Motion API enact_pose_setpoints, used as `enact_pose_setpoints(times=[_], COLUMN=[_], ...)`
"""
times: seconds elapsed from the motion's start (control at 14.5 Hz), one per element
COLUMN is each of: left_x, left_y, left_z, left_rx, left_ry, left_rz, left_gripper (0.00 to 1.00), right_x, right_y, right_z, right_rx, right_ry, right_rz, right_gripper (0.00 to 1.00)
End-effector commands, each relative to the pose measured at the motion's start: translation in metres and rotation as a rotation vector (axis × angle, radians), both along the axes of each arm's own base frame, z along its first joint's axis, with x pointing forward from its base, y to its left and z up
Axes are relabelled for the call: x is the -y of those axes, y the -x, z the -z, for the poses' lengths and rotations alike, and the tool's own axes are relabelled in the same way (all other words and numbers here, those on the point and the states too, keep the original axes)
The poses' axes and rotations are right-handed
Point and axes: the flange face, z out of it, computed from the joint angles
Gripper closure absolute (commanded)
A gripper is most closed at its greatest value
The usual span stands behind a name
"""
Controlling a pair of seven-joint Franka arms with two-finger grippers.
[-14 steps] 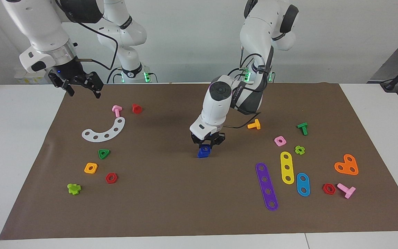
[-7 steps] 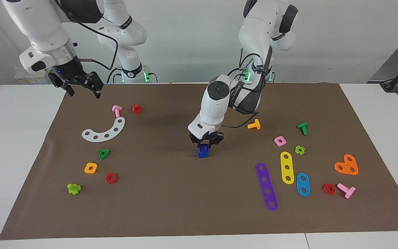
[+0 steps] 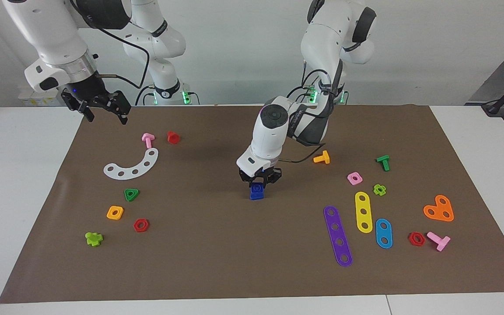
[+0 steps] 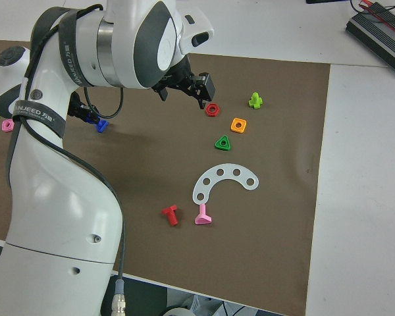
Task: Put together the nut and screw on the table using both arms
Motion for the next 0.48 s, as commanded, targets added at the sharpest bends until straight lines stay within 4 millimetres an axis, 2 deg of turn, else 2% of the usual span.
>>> enact_pose_setpoints(times=[0.0, 0.21, 0.41], left_x=[-0.001, 0.000, 0.001], left_y=[0.003, 0.002, 0.002], left_z=[0.019, 0.039, 0.039], left_rx=[-0.001, -0.002, 0.000], left_ry=[-0.012, -0.015, -0.014], left_rz=[-0.010, -0.012, -0.015], left_gripper=[0.90, 0.90, 0.88], right_x=[0.000, 0.000, 0.000], right_y=[0.006, 0.006, 0.006], right_z=[-0.002, -0.002, -0.002], right_rx=[-0.005, -0.005, -0.005], right_ry=[-0.020, -0.019, -0.020], right_rz=[-0.016, -0.016, -0.016], right_gripper=[0.00, 0.00, 0.00])
